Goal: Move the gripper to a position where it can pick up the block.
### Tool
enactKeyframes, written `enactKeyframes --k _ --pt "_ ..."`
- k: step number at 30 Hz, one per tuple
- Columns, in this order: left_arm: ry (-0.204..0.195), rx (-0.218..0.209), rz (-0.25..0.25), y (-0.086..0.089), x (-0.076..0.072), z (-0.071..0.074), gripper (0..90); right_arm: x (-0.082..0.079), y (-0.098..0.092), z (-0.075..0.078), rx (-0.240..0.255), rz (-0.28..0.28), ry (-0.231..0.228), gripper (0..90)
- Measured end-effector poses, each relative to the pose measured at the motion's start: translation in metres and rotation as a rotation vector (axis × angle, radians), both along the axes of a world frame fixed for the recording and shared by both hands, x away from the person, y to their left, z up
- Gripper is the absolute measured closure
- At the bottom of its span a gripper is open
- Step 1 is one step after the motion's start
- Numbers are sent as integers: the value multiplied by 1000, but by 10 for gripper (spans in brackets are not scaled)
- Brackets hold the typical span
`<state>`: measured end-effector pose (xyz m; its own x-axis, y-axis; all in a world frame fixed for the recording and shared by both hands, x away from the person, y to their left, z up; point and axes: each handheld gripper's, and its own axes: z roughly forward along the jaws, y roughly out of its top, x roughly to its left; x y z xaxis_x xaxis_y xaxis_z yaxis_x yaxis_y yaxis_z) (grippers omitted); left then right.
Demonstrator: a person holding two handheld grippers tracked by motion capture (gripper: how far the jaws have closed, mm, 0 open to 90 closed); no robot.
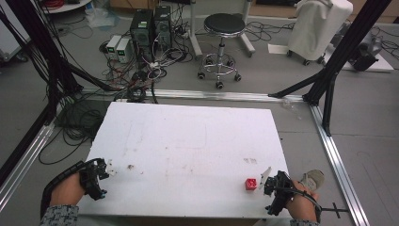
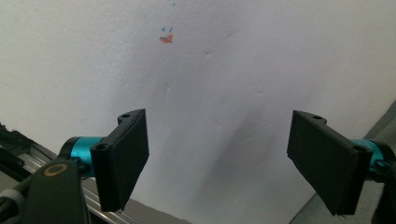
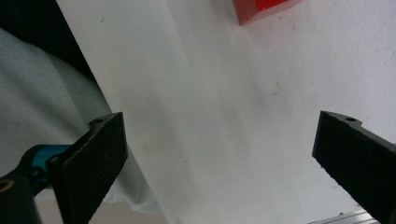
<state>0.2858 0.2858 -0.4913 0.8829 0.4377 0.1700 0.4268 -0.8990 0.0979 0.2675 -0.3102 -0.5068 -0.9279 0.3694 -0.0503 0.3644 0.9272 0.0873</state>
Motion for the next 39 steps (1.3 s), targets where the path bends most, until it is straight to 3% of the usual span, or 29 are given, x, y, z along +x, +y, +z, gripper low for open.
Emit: enactKeyframes --k 12,39 --pt "20 -9 27 2 1 -1 210 0 0 0 2 -13 5 26" --pt "24 -5 13 0 1 -2 210 4 -2 1 -18 -1 -22 26"
